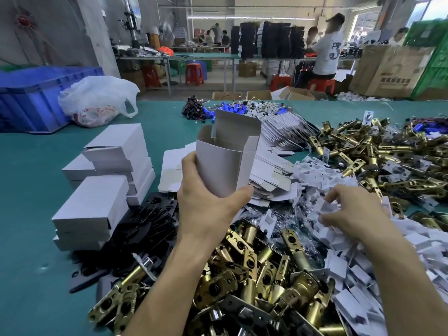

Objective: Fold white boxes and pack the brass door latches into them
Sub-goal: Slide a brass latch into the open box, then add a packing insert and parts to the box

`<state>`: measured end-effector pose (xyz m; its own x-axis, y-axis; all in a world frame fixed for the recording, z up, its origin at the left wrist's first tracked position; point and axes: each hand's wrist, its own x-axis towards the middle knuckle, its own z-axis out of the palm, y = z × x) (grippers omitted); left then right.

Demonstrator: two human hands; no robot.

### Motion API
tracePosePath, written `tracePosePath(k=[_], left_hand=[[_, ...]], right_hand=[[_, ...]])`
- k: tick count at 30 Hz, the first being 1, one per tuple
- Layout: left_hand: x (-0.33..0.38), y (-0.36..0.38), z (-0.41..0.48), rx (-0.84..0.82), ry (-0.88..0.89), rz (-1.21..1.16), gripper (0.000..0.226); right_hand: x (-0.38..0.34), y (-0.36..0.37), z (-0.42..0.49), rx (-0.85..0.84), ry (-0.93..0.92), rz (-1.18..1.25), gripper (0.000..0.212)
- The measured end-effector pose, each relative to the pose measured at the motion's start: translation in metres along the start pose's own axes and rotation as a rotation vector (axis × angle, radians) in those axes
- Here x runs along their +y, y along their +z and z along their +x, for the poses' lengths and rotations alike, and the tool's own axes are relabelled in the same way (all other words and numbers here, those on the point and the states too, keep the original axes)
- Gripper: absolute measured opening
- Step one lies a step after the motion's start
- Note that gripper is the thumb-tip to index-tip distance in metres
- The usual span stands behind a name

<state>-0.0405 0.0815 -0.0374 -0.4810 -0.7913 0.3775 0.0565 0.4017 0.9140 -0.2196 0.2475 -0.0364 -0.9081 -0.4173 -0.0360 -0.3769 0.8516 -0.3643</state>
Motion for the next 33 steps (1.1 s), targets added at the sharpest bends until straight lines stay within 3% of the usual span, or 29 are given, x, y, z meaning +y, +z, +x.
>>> tracePosePath(k=[5, 9, 13, 18, 27, 33], left_hand=[[0.003, 0.003, -0.002, -0.062, 0.037, 0.028, 0.075], [0.004, 0.006, -0.005, -0.141, 0.045, 0.055, 0.075], [0.002, 0.007, -0.006, -0.219, 0.038, 0.080, 0.068], [0.001, 0.009, -0.006, -0.237, 0.031, 0.093, 0.066], [0.001, 0.008, -0.006, -0.205, 0.042, 0.130, 0.066], [0.000, 0.009, -0.007, -0.186, 0.057, 0.171, 0.065]], right_hand=[[-0.009, -0.026, -0.013, 0.162, -0.222, 0.337, 0.033], [-0.037, -0.052, -0.047, 0.320, -0.512, 0.600, 0.044], [-0.063, -0.062, -0.076, 0.301, -0.705, 0.704, 0.025], [-0.091, -0.058, -0.077, 0.313, -0.775, 0.392, 0.016], [-0.112, -0.064, -0.060, 0.214, -0.566, -0.157, 0.011], [-0.129, -0.076, -0.056, 0.134, -0.617, -0.400, 0.019]])
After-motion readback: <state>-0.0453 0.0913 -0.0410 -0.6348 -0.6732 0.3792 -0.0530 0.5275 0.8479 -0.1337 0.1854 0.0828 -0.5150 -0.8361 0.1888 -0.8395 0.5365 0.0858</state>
